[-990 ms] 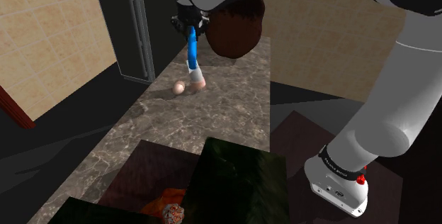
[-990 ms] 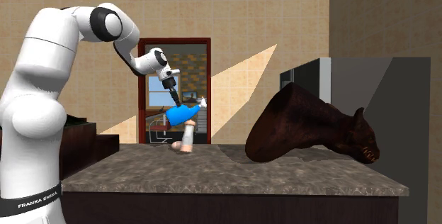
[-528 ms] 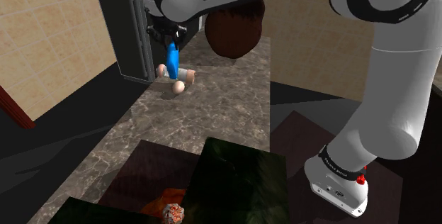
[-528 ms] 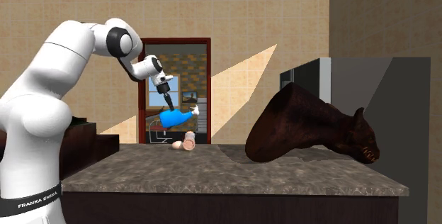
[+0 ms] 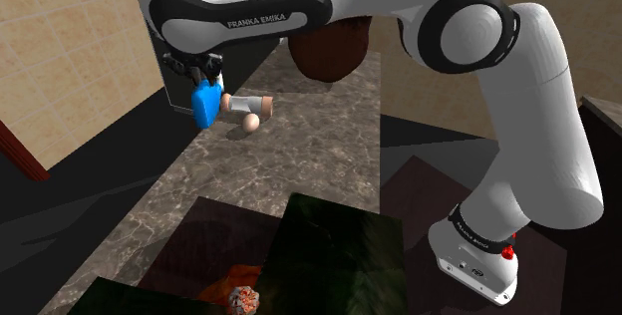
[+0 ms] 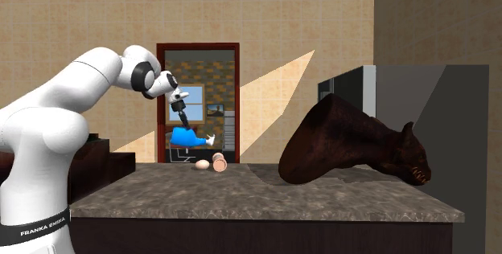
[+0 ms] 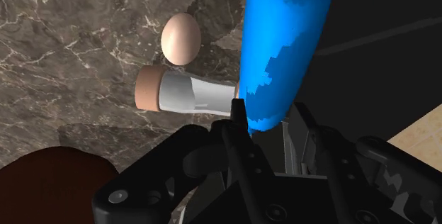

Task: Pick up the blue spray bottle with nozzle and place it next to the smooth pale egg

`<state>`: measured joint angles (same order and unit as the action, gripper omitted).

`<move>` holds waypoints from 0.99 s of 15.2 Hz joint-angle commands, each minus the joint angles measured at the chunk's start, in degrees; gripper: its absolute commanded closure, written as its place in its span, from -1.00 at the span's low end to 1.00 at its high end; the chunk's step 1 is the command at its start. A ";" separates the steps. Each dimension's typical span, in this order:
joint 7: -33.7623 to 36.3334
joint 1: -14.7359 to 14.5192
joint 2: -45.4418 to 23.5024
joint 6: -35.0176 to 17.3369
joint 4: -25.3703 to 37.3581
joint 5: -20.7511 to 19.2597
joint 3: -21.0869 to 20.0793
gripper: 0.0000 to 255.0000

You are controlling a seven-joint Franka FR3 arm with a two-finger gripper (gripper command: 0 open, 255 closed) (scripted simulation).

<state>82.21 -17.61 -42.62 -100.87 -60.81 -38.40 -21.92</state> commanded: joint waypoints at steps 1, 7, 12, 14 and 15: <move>0.55 -0.61 -1.47 -0.43 0.91 -0.38 0.24 1.00; 2.40 -0.04 -2.08 -4.02 -2.60 -1.00 0.50 1.00; 3.84 0.23 -3.00 -6.76 -4.79 -1.65 0.82 1.00; 4.39 0.29 -3.46 -7.79 -5.51 -1.93 0.98 1.00; 4.67 0.32 -3.71 -8.30 -5.84 -2.07 1.06 1.00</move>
<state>86.47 -17.39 -46.14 -108.39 -65.99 -40.28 -20.96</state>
